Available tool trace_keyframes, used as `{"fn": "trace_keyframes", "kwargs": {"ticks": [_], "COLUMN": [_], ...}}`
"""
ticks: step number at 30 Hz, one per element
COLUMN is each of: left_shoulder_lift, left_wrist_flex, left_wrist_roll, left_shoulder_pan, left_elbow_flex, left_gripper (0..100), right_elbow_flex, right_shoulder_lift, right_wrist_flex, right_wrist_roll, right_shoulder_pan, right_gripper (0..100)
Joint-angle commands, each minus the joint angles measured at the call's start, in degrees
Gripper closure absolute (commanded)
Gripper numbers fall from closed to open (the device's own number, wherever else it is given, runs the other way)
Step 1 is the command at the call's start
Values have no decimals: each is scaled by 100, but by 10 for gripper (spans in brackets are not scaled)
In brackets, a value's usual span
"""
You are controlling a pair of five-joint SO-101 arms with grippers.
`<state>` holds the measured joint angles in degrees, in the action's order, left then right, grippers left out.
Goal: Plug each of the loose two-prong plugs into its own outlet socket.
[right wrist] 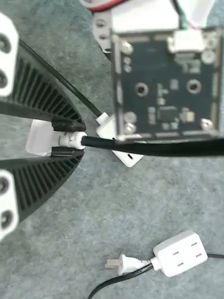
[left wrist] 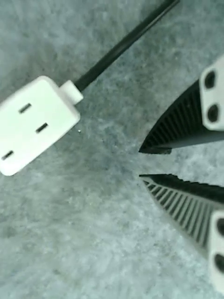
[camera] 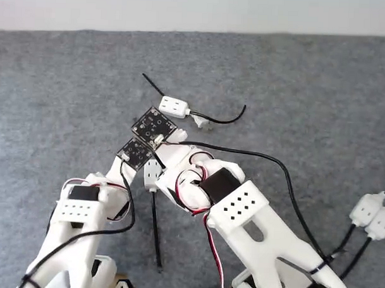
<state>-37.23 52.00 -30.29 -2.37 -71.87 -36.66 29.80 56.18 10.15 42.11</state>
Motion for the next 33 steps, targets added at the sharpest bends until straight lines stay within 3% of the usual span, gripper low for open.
{"fn": "trace_keyframes", "kwargs": {"ticks": [1, 7, 12, 21, 26, 33], "left_shoulder_lift": [-176, -176, -158, 941, 1952, 1600], "left_wrist_flex": [-123, -158, -536, -475, 88, 123], "left_wrist_roll": [-79, -53, 897, 1327, 756, 308], "left_shoulder_pan": [35, -9, -387, -422, -404, -158], "left_elbow_flex": [48, 66, 92, 796, 1596, 1288], "left_gripper": [934, 934, 934, 931, 934, 934], "right_elbow_flex": [70, 62, 62, 70, 26, 97], "right_shoulder_lift": [127, 127, 189, 576, 585, -31], "right_wrist_flex": [-171, -295, -268, -101, -154, -453], "right_wrist_roll": [-53, -281, -343, -440, -431, -431], "right_shoulder_pan": [13, 13, 4, 48, 66, 189], "right_gripper": [991, 991, 991, 991, 991, 991]}}
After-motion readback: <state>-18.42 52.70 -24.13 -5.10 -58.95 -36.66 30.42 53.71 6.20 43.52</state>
